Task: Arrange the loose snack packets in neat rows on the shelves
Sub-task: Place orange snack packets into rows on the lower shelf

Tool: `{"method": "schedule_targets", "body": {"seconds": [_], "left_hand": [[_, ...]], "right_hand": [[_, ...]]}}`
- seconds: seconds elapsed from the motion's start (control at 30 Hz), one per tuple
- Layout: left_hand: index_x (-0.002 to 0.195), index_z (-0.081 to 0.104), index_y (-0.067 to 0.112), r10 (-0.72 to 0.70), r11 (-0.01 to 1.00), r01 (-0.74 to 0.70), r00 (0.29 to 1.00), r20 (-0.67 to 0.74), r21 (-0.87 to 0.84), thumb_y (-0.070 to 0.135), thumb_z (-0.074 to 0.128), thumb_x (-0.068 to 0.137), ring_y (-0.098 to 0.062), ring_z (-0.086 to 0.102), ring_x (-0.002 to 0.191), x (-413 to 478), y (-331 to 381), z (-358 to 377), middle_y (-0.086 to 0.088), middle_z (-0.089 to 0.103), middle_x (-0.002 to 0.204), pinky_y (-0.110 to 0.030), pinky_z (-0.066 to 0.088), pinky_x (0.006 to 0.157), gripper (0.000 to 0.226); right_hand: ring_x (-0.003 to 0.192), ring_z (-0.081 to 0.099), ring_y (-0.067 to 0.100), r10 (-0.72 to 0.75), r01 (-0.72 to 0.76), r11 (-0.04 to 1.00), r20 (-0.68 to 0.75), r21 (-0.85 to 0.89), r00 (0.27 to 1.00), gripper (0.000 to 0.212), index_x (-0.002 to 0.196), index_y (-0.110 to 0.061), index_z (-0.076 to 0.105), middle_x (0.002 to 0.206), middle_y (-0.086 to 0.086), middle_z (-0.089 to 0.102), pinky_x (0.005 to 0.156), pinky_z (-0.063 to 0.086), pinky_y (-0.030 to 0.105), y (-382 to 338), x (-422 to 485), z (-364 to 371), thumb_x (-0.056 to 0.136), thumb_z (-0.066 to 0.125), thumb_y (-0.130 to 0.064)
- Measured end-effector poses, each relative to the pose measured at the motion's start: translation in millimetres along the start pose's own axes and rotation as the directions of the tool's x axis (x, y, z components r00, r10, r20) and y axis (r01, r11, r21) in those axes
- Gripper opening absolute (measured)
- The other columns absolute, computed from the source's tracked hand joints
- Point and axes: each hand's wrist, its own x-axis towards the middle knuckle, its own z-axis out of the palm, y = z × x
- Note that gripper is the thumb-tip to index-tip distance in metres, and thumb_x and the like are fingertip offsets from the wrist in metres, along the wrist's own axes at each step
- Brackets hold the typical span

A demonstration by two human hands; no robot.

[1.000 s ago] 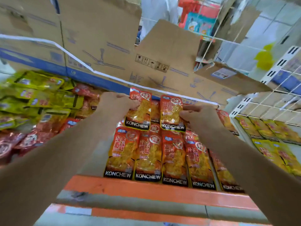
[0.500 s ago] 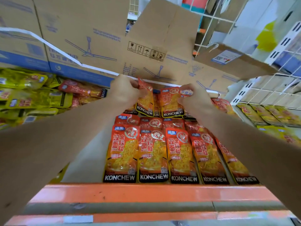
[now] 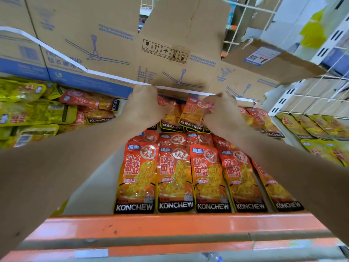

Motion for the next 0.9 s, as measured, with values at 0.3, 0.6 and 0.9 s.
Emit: {"method": "schedule_targets", "body": {"seconds": [0.3, 0.6, 0.9], "left_hand": [[0.144, 0.045, 0.043, 0.206, 0.922, -0.272, 0.947, 0.246, 0.276, 0.061, 0.05, 0.093, -0.025, 0.038, 0.139, -13.0, -5.8, 8.7, 0.007, 0.041, 0.152, -0.048, 0.033, 0.11, 0.055], [0.148, 0.038, 0.042, 0.211, 0.899, -0.302, 0.933, 0.291, 0.317, 0.064, 0.046, 0.094, -0.024, 0.033, 0.142, -11.1, -8.3, 5.8, 0.008, 0.036, 0.156, -0.048, 0.023, 0.115, 0.058], [0.153, 0.028, 0.041, 0.203, 0.849, -0.323, 0.93, 0.308, 0.417, 0.066, 0.034, 0.097, -0.025, 0.032, 0.144, -12.6, -2.2, 7.1, 0.006, 0.032, 0.16, -0.049, 0.024, 0.114, 0.062]], "right_hand": [[0.117, 0.056, 0.01, -0.109, 0.117, 0.993, 0.24, -0.021, 0.965, 0.049, 0.143, -0.036, 0.047, 0.146, -0.007, 0.051, 0.118, 0.028, 0.044, -1.0, -12.8, -4.7, 0.095, 0.055, -0.036], [0.108, 0.057, 0.007, -0.145, 0.157, 0.987, 0.288, -0.019, 0.947, 0.057, 0.15, -0.032, 0.039, 0.15, -0.003, 0.047, 0.115, 0.032, 0.041, -0.4, -13.0, -7.6, 0.095, 0.049, -0.021], [0.15, 0.015, 0.015, -0.16, 0.214, 0.965, 0.307, -0.152, 0.938, 0.054, 0.153, -0.039, 0.03, 0.164, -0.008, 0.02, 0.12, -0.004, 0.046, 0.9, -13.1, -1.4, 0.1, 0.034, -0.03]]}}
